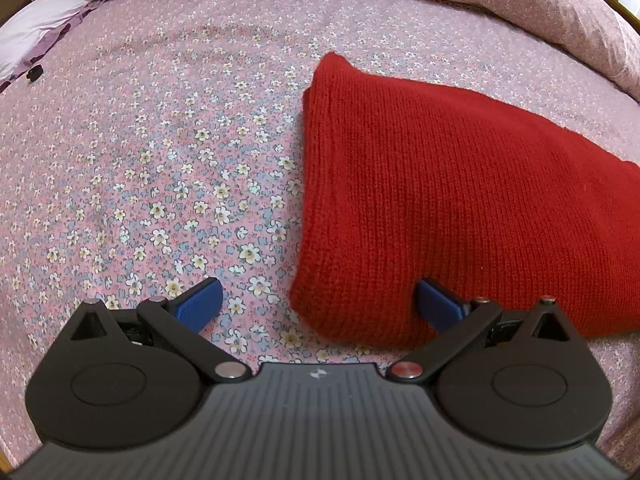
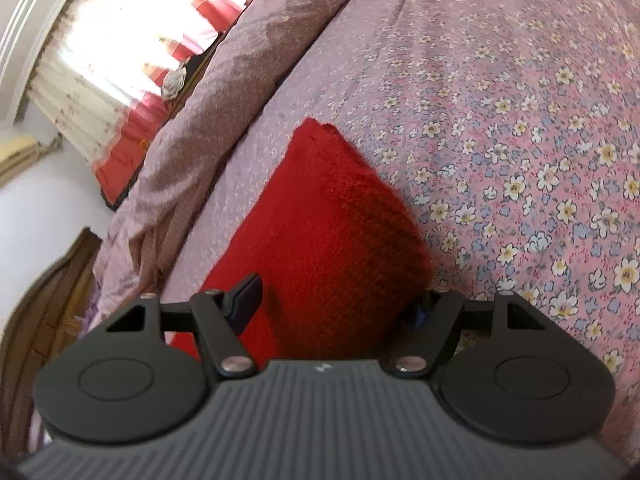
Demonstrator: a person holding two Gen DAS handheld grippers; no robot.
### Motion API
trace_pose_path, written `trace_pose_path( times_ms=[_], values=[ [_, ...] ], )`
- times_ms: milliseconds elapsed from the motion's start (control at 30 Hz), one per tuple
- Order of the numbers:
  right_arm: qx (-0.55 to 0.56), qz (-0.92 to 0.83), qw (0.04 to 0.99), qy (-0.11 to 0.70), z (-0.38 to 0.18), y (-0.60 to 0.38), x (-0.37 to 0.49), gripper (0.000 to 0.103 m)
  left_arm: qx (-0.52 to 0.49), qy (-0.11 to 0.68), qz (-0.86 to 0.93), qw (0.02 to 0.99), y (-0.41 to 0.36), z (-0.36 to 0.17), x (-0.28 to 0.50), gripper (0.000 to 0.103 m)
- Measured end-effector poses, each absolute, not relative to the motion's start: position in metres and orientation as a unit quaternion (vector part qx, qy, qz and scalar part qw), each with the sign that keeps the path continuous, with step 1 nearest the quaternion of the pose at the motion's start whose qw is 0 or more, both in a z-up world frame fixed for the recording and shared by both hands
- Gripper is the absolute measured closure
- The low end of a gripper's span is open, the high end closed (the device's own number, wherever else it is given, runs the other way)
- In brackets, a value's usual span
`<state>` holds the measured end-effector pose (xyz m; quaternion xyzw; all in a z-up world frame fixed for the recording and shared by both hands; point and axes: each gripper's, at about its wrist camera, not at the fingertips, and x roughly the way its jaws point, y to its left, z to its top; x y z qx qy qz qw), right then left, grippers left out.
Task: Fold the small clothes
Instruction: 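Move the right tool to the cardigan's end and close on it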
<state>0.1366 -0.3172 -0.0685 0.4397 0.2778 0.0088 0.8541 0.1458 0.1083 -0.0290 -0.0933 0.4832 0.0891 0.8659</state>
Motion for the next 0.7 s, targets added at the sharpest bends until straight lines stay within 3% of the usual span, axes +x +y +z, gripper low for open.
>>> trace_pose_path(
  times_ms=[67,167,233,333,700],
  values=[
    [0.451,0.007,0.850,0.273,-0.070,-0.318,0.135,0.032,-0.093,0.484,0.089,0.866,0.109,-0.029,0.146,0.000],
    [0.468,-0.002,0.842,0.269,-0.073,-0.322,0.133,0.041,-0.094,0.483,0.088,0.866,0.109,-0.029,0.146,0.000],
    [0.474,-0.010,0.838,0.270,-0.075,-0.324,0.133,0.057,-0.094,0.484,0.088,0.866,0.109,-0.029,0.146,0.000],
    [0.492,-0.006,0.828,0.270,-0.082,-0.325,0.132,0.067,-0.095,0.484,0.087,0.865,0.109,-0.030,0.147,0.000],
    [0.449,0.012,0.856,0.257,-0.063,-0.314,0.134,0.077,-0.090,0.480,0.086,0.868,0.110,-0.026,0.141,0.000]
  ],
)
